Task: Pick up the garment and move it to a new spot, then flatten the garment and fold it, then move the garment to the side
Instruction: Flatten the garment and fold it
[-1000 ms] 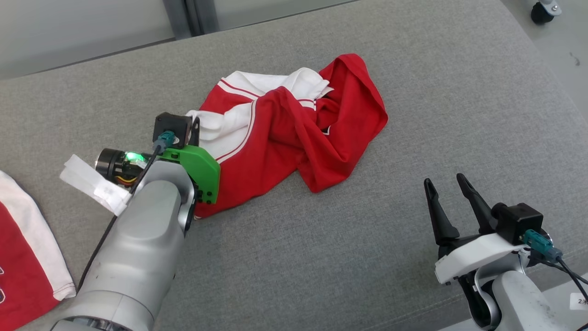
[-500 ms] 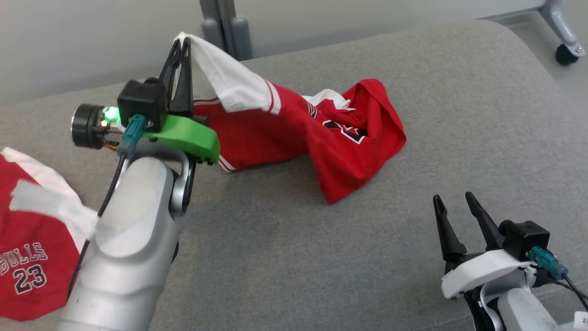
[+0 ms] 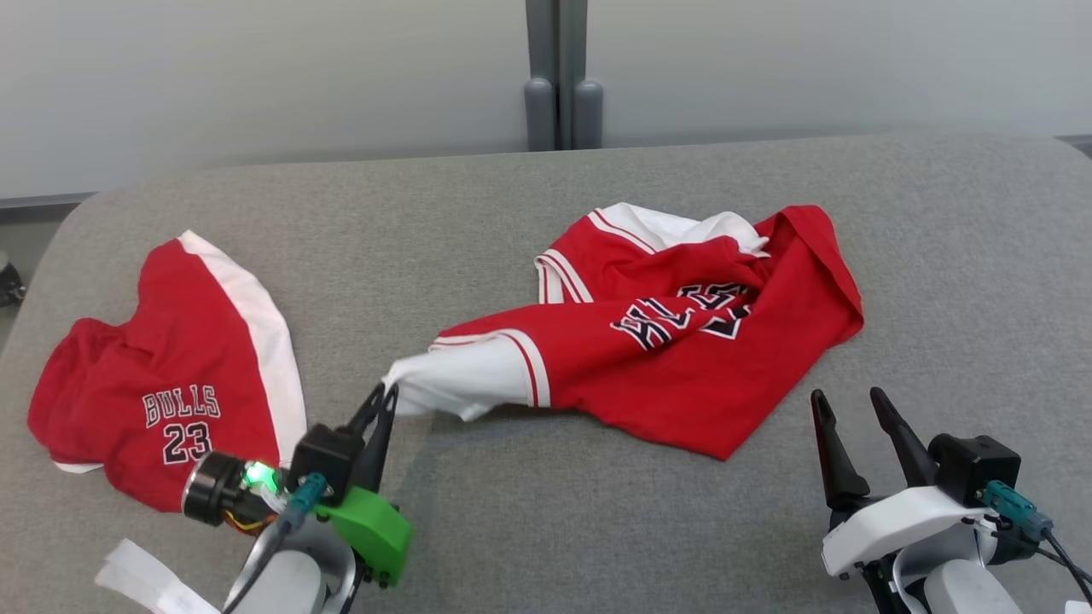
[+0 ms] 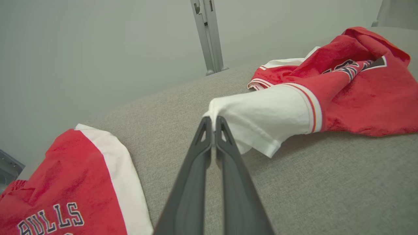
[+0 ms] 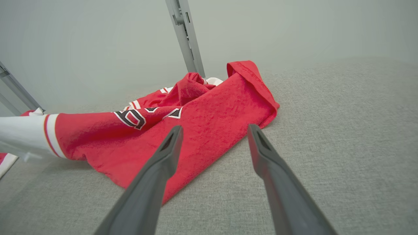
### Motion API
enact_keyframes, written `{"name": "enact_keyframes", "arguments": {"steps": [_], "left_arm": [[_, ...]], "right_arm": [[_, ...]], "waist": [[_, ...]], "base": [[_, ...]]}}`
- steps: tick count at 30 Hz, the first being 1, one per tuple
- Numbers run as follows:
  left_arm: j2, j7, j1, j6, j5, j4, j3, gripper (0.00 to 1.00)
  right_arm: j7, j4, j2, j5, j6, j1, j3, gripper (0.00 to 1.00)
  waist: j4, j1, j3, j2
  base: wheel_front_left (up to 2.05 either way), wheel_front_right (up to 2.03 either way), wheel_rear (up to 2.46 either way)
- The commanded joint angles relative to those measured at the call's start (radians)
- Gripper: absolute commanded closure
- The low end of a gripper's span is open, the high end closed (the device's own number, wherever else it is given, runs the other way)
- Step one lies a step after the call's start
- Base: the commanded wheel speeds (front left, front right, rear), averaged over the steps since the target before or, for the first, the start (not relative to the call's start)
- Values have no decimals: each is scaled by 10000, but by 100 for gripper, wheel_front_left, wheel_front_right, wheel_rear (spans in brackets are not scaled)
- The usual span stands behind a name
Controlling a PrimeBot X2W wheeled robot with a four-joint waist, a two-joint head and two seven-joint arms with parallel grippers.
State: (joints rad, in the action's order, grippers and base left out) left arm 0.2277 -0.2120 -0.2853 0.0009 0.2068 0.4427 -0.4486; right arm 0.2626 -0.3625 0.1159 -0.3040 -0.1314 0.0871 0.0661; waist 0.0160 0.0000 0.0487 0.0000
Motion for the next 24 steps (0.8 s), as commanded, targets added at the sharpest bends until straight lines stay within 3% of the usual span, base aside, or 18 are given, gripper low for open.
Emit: {"name": "enact_keyframes", "arguments": {"steps": [1, 4, 5, 6, 7, 10, 15, 19, 24], "left_arm": [[78, 51, 262, 42, -174, 163, -154, 100], [-35, 169, 583, 43, -307, 672, -488, 100], [-77, 241, 635, 49, -326, 836, -560, 85], [-143, 329, 704, 143, -301, 1066, -586, 63], [-174, 372, 718, 280, -316, 1237, -576, 0], [-441, 227, 630, 815, -373, 1696, -475, 0], [-889, -295, 416, 1232, 131, 1681, 14, 0], [-1293, -530, 388, 1359, 672, 662, 687, 0], [-1560, -520, 1167, 1266, 802, -1693, 1602, 0]], "right_arm": [[33, -48, 6, 53, 14, -37, -28, 0], [32, -132, -11, 61, 14, -20, 8, 0], [34, -154, -3, 61, 14, -23, 12, 0], [34, -181, 8, 56, 14, -36, 19, 0], [34, -197, 20, 53, 14, -55, 21, 0], [13, -243, 61, 47, 14, -98, 51, 0], [-27, -137, 135, 69, 14, -148, -29, 0], [-18, 86, 173, 12, 14, -234, -89, 0], [-10, 427, 121, -114, 14, -437, -180, 0]], "waist": [[471, 0, -360, 0], [521, 0, -398, 0], [528, 0, -406, 0], [536, 0, -420, 0], [539, 0, -435, 0], [505, 0, -484, 0], [426, 0, -539, 0], [324, 0, -584, 0], [153, 0, -558, 0]], "base": [[0, 0, 0], [0, 0, 0], [0, 0, 0], [0, 0, 0], [0, 0, 0], [0, 0, 0], [0, 0, 0], [0, 0, 0], [0, 0, 0]]}}
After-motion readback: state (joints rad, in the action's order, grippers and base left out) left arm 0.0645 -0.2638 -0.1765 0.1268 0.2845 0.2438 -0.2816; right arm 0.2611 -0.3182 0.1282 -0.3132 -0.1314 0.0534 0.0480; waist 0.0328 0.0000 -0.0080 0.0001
